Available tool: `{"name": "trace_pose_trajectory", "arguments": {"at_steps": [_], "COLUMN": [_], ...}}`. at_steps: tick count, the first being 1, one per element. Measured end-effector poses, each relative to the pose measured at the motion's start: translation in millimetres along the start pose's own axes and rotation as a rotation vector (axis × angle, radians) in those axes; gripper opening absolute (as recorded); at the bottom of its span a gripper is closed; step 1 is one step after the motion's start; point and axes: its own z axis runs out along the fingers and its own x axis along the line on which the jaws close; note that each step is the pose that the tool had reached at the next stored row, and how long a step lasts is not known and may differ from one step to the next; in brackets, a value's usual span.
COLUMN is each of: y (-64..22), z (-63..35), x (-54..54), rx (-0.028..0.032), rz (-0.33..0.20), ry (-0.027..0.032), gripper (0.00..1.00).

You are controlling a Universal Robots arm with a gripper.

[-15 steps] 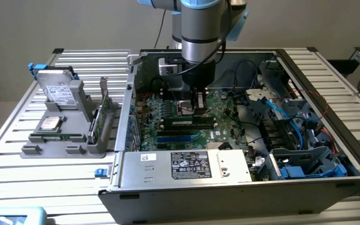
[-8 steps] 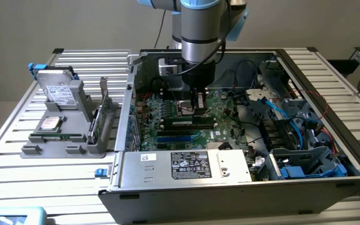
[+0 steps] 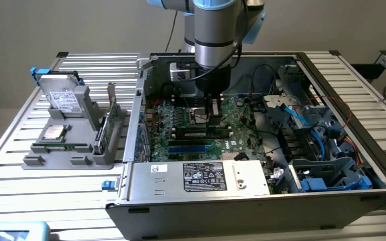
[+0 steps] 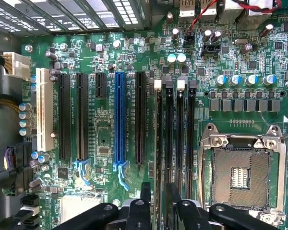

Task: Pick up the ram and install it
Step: 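Insert the ram into the slot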

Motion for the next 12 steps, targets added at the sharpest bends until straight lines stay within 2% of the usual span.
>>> {"name": "trace_pose_trajectory", "arguments": {"at_steps": [3,7,9,12], "y": [-1.3,-7.7,-10.4,-13.9], "z": [-3.9,-10.3,-13.4,-18.2], "x": [0.8,4.3,5.8,8.2], "rx": [0.0001,-0.0012,-0.0052,-0.0166], "rz": [0.0,0.0,-0.001,-0.003], "ry": [-0.0001,-0.0001,-0.0002,-0.0001], "gripper": [0.27,0.27,0.27,0.27]}}
